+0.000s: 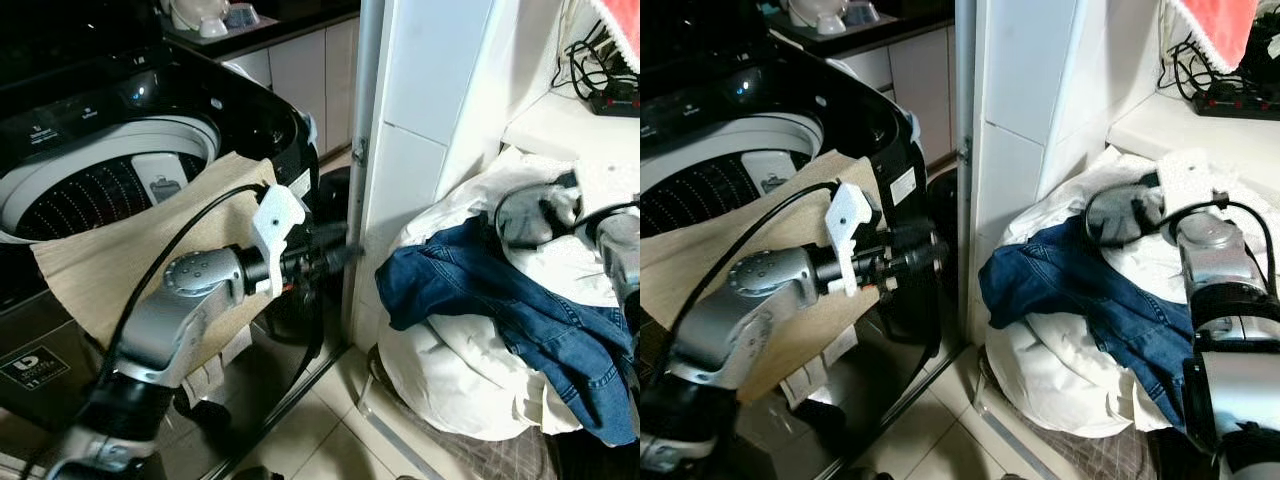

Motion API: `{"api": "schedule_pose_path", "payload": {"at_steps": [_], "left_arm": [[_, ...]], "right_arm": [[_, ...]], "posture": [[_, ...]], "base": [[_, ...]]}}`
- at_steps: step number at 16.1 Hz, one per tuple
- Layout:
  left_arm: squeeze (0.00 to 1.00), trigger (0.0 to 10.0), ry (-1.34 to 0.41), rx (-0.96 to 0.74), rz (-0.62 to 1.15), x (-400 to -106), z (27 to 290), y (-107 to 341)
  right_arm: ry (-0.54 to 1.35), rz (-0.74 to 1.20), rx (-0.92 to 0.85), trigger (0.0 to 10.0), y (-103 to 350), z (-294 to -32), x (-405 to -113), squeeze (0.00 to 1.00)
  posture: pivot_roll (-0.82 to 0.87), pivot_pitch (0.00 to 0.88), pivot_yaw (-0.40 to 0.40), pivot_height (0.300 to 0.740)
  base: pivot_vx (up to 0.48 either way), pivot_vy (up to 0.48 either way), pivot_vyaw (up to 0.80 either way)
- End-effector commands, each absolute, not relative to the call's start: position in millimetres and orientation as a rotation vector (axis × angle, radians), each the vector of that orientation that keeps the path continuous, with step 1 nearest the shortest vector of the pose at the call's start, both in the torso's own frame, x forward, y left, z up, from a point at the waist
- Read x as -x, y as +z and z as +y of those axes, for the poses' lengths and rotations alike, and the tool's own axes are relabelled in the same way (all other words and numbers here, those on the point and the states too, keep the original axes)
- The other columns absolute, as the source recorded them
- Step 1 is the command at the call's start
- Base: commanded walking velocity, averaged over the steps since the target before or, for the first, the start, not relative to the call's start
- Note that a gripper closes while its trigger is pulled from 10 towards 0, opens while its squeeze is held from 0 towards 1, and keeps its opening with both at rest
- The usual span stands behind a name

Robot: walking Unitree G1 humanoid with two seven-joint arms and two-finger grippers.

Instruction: Clothes washing

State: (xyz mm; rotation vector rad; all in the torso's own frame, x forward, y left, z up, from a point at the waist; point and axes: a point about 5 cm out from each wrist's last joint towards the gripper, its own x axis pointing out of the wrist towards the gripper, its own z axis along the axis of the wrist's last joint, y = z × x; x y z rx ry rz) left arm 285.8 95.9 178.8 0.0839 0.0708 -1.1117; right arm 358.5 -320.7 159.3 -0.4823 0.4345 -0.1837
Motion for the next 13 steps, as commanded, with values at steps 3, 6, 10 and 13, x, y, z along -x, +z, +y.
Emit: {"api": "schedule_pose_path", "payload": {"at_steps": [3, 6, 10, 13], "left_arm": [[0.00, 10.0, -1.133, -0.086, 0.073, -283.8, 94.2, 182.2], [0.00, 10.0, -1.111, -0.079, 0.081, -285.0, 94.4, 182.5], [0.00, 10.0, -1.105, -0.075, 0.080, -285.4, 93.1, 182.2], [0.00, 10.0, -1.100, -0.067, 0.077, -285.5, 93.5, 182.7]], "right_arm": [[-0.182, 0.488, 0.469, 8.0, 153.5, -321.8, -357.1, 0.00], [-0.150, 0.488, 0.459, 0.0, 152.7, -318.9, -358.6, 0.00], [-0.114, 0.479, 0.445, 0.0, 150.2, -314.8, -359.6, 0.00], [-0.113, 0.499, 0.415, 0.0, 145.8, -315.4, -357.6, 0.00]], "posture": [[-0.08, 0.000, 0.063, 0.740], [-0.09, 0.000, 0.065, 0.740], [-0.08, 0.000, 0.062, 0.740], [-0.08, 0.000, 0.060, 0.740]], "base": [[0.000, 0.000, 0.00], [0.000, 0.000, 0.00], [0.000, 0.000, 0.00], [0.000, 0.000, 0.00]]}}
